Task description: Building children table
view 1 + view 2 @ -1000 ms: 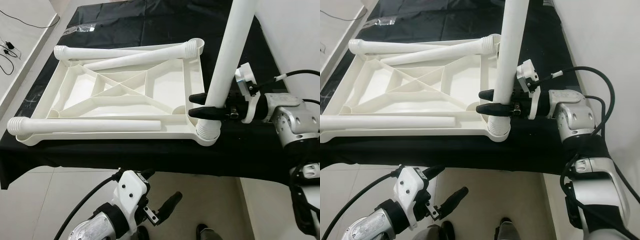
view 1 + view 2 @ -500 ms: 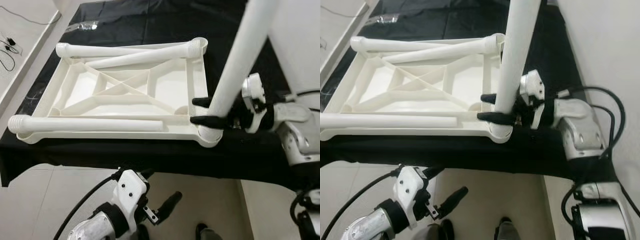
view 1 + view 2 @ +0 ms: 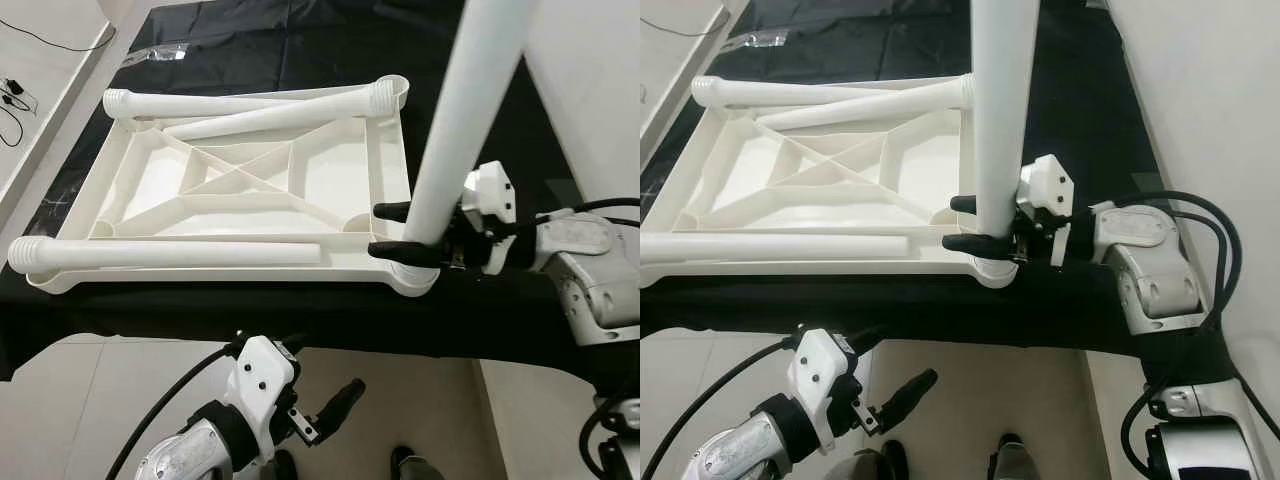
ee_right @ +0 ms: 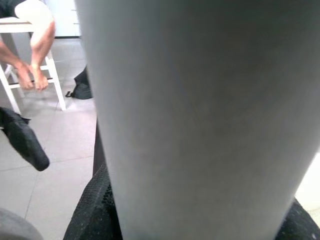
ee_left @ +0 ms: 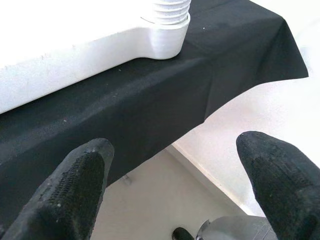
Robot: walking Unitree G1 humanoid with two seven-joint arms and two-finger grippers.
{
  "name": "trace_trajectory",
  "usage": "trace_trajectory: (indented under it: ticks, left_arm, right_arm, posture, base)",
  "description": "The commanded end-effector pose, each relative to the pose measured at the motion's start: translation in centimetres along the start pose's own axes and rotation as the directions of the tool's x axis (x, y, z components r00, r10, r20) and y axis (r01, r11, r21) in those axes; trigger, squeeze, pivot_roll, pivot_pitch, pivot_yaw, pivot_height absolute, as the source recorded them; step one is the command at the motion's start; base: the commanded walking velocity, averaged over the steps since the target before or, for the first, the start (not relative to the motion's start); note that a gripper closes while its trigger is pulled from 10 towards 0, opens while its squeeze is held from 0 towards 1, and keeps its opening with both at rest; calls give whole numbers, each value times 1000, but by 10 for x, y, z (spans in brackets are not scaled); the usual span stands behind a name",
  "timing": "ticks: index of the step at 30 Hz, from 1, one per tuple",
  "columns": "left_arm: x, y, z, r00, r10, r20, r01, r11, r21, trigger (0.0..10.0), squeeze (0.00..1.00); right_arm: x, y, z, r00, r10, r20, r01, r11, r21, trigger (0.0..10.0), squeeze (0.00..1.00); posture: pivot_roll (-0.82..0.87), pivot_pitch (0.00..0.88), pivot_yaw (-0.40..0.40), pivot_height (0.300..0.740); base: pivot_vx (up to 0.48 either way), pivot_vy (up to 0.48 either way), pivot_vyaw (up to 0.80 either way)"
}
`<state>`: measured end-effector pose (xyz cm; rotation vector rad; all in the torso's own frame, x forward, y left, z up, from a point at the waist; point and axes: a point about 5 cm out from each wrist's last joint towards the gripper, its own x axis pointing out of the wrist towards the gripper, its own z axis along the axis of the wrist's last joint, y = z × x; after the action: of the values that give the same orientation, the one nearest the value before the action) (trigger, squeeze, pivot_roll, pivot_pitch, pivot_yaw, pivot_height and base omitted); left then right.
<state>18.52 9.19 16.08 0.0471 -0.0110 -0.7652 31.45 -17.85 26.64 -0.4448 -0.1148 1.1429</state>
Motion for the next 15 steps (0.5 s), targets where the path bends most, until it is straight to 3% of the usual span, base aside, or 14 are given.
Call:
trace_trajectory:
  ticks: [1,2,3,4,5,6,7,8,9,11,15]
  left_arm:
    - [-2,-3,-9,999,-5,-36,4,1000,-24,10000,0]
    - [-2,-3,-9,999,-5,-36,4,1000,-24,10000,0]
    - [-3,-3,-9,999,-4,-37,3,1000,-24,10000,0]
    - [-3,-3,-9,999,-4,-37,3,1000,-24,10000,0]
    - [-3,-4,-9,999,-3,-38,2,1000,-24,10000,0]
    - [-4,-4,-9,999,1,-37,-2,1000,-26,10000,0]
    - [-4,-4,-9,999,1,-37,-2,1000,-26,10000,0]
    - [-3,-2,-10,999,6,-37,-7,1000,-27,10000,0]
    - [-3,-2,-10,999,6,-37,-7,1000,-27,10000,0]
    - [-1,1,-10,999,10,-36,-11,1000,-27,10000,0]
    - [0,3,-11,999,10,-37,-11,1000,-26,10000,0]
  right_arm:
    - [3,9,-37,980,-85,-179,110,985,136,10000,0]
    - [3,9,-37,980,-85,-179,110,985,136,10000,0]
    - [5,8,-47,900,-354,-254,406,893,194,10000,0]
    - [5,8,-47,900,-354,-254,406,893,194,10000,0]
    - [2,10,-55,786,-519,-334,600,770,217,10000,0]
    - [-2,29,-62,661,-649,-377,746,625,231,10000,0]
    - [-2,29,-62,661,-649,-377,746,625,231,10000,0]
    - [-4,50,-67,563,-721,-405,826,507,246,10000,0]
    - [-4,50,-67,563,-721,-405,826,507,246,10000,0]
    - [0,70,-67,476,-790,-387,878,404,256,10000,0]
    - [10,70,-65,461,-816,-350,884,384,268,10000,0]
  posture:
    - [13,335,80,740]
    - [13,335,80,740]
    - [17,331,59,740]
    - [17,331,59,740]
    - [17,331,59,740]
    - [10,328,51,740]
    - [10,328,51,740]
    - [7,332,67,740]
    - [7,332,67,740]
    - [10,321,81,740]
    - [5,308,89,740]
  base:
    - [0,0,0]
    - [0,0,0]
    - [0,0,0]
    - [0,0,0]
    - [0,0,0]
    - [0,0,0]
    - [0,0,0]
    - [0,0,0]
    - [0,0,0]
    - [0,0,0]
    - [0,0,0]
